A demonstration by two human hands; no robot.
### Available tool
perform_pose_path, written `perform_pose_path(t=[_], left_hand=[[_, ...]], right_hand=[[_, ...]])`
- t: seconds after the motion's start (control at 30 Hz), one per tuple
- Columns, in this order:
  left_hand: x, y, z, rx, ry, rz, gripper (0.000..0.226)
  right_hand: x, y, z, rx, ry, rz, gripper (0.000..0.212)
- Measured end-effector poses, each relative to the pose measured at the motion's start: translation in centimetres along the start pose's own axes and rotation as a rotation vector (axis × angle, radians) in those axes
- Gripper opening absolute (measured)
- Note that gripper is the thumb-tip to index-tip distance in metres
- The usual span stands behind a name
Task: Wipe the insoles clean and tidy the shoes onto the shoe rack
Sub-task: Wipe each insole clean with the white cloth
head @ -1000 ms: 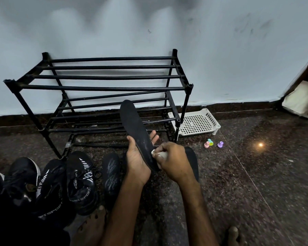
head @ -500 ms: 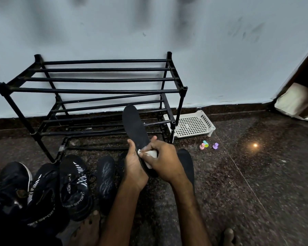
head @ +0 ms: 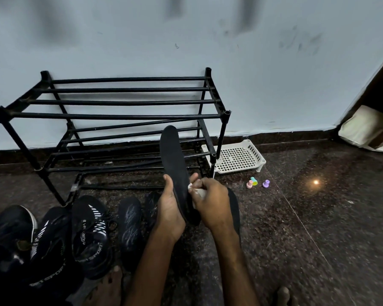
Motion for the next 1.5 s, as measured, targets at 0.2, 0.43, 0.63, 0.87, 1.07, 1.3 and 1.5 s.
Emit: perform_pose_path(t=[0.2,0.43,0.63,0.87,1.07,1.3,1.5], left_hand=[[0.1,0.2,0.4,-0.035,-0.056,-0.002,0.076],[0.0,0.3,0.0,-0.021,-0.035,0.057,0.079],[0.2,0.2,0.6,-0.003,-0.070,0.064,0.073],[0.3,-0.5,1.3,0.024,-0.129,0.064,0.077],[-0.3,-0.2,1.1,0.025,-0.127,0.085,0.059],[-0.1,-0.7,2.0,0.037,-0.189,0.072,0.070],[-0.4,-1.1,1.7,0.031,-0.239,0.066,0.052]], right_hand=[[-0.4,1.2,2.5,0.246,-0.058,0.196,0.008],[-0.1,-0.1,0.0,0.035,-0.031,0.120,0.009],[0.7,-0.1,2.4,0.131,-0.146,0.038,0.008],[-0.1,0.5,2.2,0.093,-0.164,0.164,0.007],[1.7,-1.5,1.3,0.012,-0.162,-0.096,0.011],[-0.4,1.0,2.7,0.122,-0.268,0.294,0.008],[1.9,-1.8,2.0,0.039,-0.271,-0.082,0.012]])
Point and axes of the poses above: each hand's wrist, its own x-axis towards the middle knuckle, its own y-axis out of the palm, z = x × y, the point moved 10 cm from there along x, towards the middle knuckle, and after that the axes turned 9 degrees about -z, right-handed, at the moved point
